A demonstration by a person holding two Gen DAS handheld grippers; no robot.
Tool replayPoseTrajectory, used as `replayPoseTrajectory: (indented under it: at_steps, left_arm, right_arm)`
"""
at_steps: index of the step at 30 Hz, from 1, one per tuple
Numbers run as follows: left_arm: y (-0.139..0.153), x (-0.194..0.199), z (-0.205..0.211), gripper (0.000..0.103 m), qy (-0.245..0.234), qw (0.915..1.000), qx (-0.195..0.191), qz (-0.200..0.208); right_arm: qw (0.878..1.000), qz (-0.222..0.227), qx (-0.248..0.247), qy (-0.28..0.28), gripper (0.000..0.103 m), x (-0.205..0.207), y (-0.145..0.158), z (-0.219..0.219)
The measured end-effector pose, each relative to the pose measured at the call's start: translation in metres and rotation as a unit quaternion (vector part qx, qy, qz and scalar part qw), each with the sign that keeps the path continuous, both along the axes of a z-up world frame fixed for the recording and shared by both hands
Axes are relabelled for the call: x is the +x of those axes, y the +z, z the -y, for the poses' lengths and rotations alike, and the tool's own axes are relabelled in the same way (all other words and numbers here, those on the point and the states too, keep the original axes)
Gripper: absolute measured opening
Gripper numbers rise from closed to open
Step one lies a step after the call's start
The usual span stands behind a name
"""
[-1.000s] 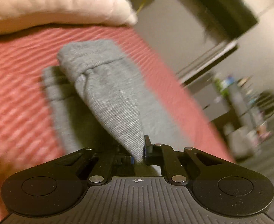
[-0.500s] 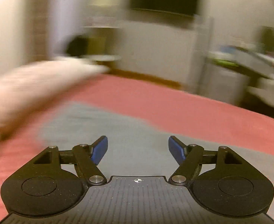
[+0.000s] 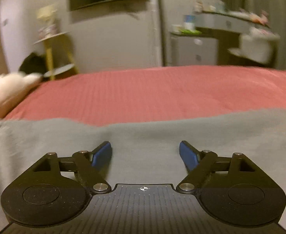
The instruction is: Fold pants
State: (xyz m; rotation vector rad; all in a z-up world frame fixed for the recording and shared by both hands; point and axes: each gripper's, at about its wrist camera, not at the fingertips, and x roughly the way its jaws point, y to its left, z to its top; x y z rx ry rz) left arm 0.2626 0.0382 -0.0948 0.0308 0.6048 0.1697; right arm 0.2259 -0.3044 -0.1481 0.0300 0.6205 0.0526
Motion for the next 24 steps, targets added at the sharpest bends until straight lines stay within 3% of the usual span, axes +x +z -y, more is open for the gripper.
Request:
replayPoseTrajectory:
  at_steps: [2, 3, 4, 5, 6, 7, 8, 9, 10, 11, 13, 14, 16, 18, 20, 21, 23, 24]
  left_arm:
    - [-0.004, 0.0, -0.043, 0.084, 0.082, 0.9964, 0.014, -0.016]
    - [-0.005, -0.003, -0.069, 0.084, 0.119, 0.9928, 0.007, -0.018]
    - [-0.004, -0.009, -0.087, 0.077, 0.154, 0.9879, 0.014, -0.015]
    - [0.0, -0.012, -0.1, 0.058, 0.176, 0.9837, 0.034, -0.018]
    - [0.005, -0.013, -0.106, 0.053, 0.174, 0.9836, 0.038, -0.028]
    - [0.01, -0.012, -0.105, 0.053, 0.171, 0.9841, 0.038, -0.034]
    - [0.016, -0.013, -0.095, 0.065, 0.169, 0.984, 0.046, -0.034]
    - [0.022, -0.02, -0.083, 0.073, 0.159, 0.9855, 0.053, -0.029]
    - [0.028, -0.029, -0.07, 0.083, 0.134, 0.9897, 0.048, -0.018]
    - [0.032, -0.043, -0.056, 0.086, 0.098, 0.9947, 0.03, -0.008]
    - [0.036, -0.051, -0.012, 0.091, 0.029, 0.9993, -0.026, -0.001]
    - [0.035, -0.052, 0.006, 0.095, 0.006, 0.9986, -0.053, -0.008]
    - [0.024, -0.051, 0.04, 0.095, -0.046, 0.9933, -0.099, -0.038]
    - [0.007, -0.049, 0.06, 0.095, -0.064, 0.9927, -0.076, -0.069]
    - [-0.002, -0.053, 0.066, 0.097, -0.062, 0.9959, 0.001, -0.066]
    - [-0.005, -0.053, 0.058, 0.098, -0.059, 0.9964, 0.015, -0.06]
    - [-0.005, -0.056, 0.033, 0.099, -0.017, 0.998, 0.0, -0.062]
    - [-0.004, -0.055, 0.017, 0.099, 0.021, 0.9977, -0.009, -0.064]
  right_arm:
    - [0.996, -0.003, -0.023, -0.085, 0.051, -0.017, -0.001, 0.066]
    - [0.99, -0.007, -0.04, -0.133, 0.051, -0.026, -0.002, 0.099]
    - [0.98, -0.012, -0.06, -0.191, 0.051, -0.039, -0.004, 0.133]
    - [0.961, -0.024, -0.089, -0.26, 0.057, -0.05, -0.004, 0.162]
    - [0.94, -0.034, -0.109, -0.32, 0.056, -0.062, 0.001, 0.186]
    - [0.92, -0.044, -0.113, -0.372, 0.058, -0.072, 0.005, 0.203]
    - [0.91, -0.035, -0.086, -0.404, 0.063, -0.085, 0.015, 0.211]
    - [0.912, -0.012, -0.045, -0.407, 0.06, -0.097, 0.024, 0.212]
    - [0.922, 0.006, -0.012, -0.388, 0.06, -0.107, 0.032, 0.202]
    - [0.935, 0.014, 0.003, -0.355, 0.06, -0.111, 0.037, 0.185]
    - [0.964, 0.017, 0.048, -0.261, 0.06, -0.118, 0.037, 0.144]
    - [0.974, 0.011, 0.099, -0.203, 0.06, -0.118, 0.035, 0.119]
    - [0.978, -0.023, 0.19, -0.084, 0.061, -0.111, 0.022, 0.077]
    - [0.977, -0.059, 0.203, -0.01, 0.061, -0.107, 0.007, 0.045]
    - [0.978, -0.084, 0.189, -0.014, 0.061, -0.105, 0.001, 0.046]
    - [0.977, -0.073, 0.199, -0.039, 0.062, -0.111, 0.002, 0.063]
    - [0.972, -0.061, 0.193, -0.117, 0.064, -0.129, 0.004, 0.094]
    - [0.966, -0.051, 0.205, -0.147, 0.05, -0.139, 0.002, 0.121]
